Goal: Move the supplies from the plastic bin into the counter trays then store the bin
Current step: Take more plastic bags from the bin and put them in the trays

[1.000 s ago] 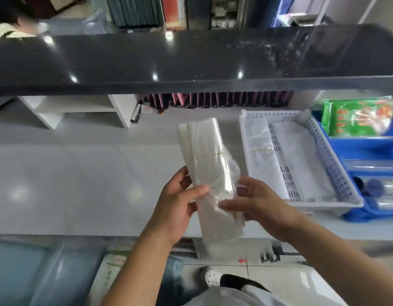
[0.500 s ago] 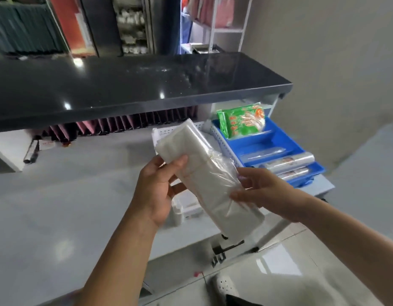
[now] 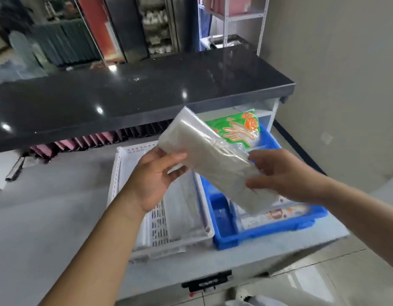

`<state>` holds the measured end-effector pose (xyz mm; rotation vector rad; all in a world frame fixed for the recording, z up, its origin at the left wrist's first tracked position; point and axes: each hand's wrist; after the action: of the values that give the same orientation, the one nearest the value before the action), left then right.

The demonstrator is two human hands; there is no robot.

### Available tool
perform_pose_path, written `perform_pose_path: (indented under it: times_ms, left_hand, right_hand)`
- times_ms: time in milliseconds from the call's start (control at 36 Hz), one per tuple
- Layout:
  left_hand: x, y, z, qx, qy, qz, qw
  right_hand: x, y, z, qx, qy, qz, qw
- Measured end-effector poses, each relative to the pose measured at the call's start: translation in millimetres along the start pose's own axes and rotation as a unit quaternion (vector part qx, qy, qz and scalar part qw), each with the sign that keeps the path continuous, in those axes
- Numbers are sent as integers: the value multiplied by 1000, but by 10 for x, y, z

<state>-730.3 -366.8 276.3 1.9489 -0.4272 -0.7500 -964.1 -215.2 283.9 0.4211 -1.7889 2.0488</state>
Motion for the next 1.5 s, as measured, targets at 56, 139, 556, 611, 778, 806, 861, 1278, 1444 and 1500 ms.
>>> perform_pose_path:
  times_ms: [56,139,556,611,778,806,861,1278,1444,1500]
  left_hand:
    - [-108,86,119,-17,39,38,998]
    - [-256,242,168,-72,153,139,976]
    - [-926,405,929,-42,103,816,568]
    - [-921,254,1112,-41,99,811,576]
    - [-899,-323,1566,-37,101,799,591]
    - [-874,-401,1608,-33,108,795,596]
    - [-807,-536,1662,-27,125,779,614]
    - [-568,-681,1836,92,74,654,747]
    - [-513,-767,1814,-15,167,637,753]
    - [-508,-847,1778,-52,182,648,738]
  right_hand:
    - [261,105,118,40,-1,-86,996]
    - [558,206,309,71,8,-187,980]
    - [953,740,764,138,-98,-434,885]
    - [966,949,752,123,-103,-440,884]
    - [913,1499,735,37,-108,-442,890]
    - [893,1566,730,32,-106,-442,890]
    - [832,1672,719,35,-100,-440,892]
    - [877,1854,825,26,-155,-402,902]
    - [740,1948,872,67,-66,-431,897]
    - [708,2003,855,71,-51,-435,896]
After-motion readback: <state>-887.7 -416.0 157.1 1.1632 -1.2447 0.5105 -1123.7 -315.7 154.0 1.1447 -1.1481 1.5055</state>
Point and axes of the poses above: each hand's wrist, its own z-axis towards the middle knuckle, its own x-axis out of the back of the hand, y = z × x, and after that the axes turned 14 degrees about x, right-handed
